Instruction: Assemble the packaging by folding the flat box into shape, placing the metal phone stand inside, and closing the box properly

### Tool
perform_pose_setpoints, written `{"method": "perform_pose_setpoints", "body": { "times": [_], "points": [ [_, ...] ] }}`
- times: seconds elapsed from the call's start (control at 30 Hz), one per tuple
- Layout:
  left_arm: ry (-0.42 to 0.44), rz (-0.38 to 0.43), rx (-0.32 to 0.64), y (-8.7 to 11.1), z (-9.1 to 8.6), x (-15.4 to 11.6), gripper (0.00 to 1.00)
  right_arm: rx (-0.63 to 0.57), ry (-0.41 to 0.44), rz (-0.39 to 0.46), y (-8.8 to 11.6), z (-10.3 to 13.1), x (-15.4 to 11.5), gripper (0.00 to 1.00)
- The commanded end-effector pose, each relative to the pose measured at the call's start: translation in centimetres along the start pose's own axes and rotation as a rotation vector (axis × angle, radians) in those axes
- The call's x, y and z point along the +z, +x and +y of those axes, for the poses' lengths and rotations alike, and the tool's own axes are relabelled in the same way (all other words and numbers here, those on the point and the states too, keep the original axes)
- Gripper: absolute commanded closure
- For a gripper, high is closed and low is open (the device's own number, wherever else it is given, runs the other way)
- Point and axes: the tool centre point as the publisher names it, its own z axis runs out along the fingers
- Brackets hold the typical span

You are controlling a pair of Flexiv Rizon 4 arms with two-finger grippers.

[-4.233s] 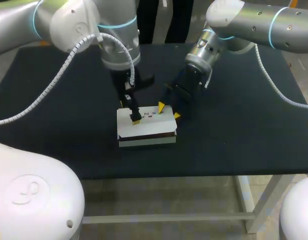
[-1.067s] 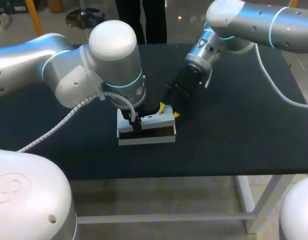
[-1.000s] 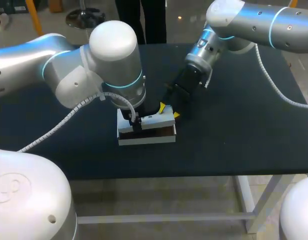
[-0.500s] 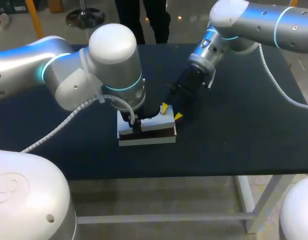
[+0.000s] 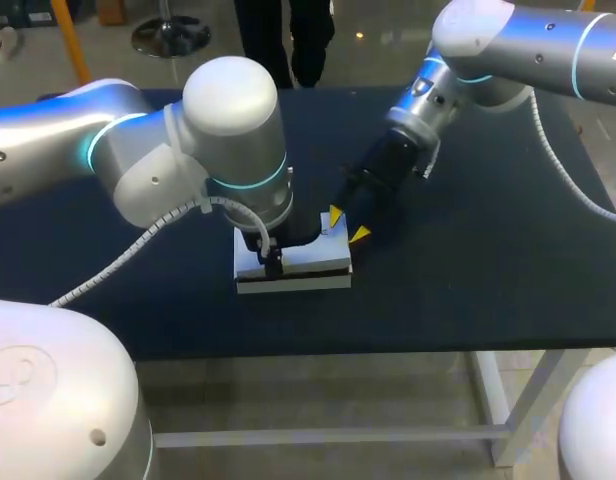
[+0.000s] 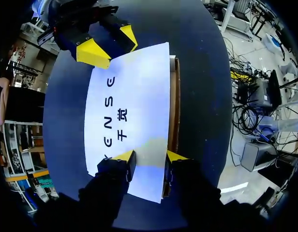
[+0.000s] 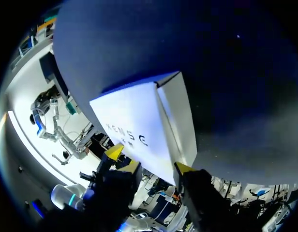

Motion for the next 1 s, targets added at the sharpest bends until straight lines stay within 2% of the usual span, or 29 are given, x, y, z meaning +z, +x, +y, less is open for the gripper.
{"method": "perform_pose_setpoints", "body": {
  "times": [0.03, 0.1, 0.23, 0.33, 0.37, 1.0],
  "points": [
    [-0.012, -0.002, -0.001, 0.3, -0.4, 0.2, 0.59, -0.018, -0.040, 0.016, -0.4, -1.3, 0.0, 0.55],
    [-0.012, -0.003, 0.000, 0.4, -0.4, 0.2, 0.59, -0.028, -0.052, 0.019, -0.4, -1.8, 0.0, 0.56],
    [-0.013, -0.005, 0.000, 0.4, -0.5, 0.0, 0.58, -0.052, -0.069, 0.019, -0.3, -2.4, 0.1, 0.69],
    [-0.013, -0.007, -0.001, 0.4, -0.5, -0.1, 0.58, -0.074, -0.079, 0.011, -0.2, -2.8, 0.4, 0.89],
    [-0.013, -0.008, -0.001, 0.5, -0.5, -0.1, 0.58, -0.081, -0.082, 0.006, -0.2, -2.8, 0.6, 1.00],
    [-0.022, -0.012, -0.002, 0.4, -0.6, -0.5, 0.53, -0.111, -0.088, -0.037, -1.3, -3.3, 2.9, 1.00]
  ]
}}
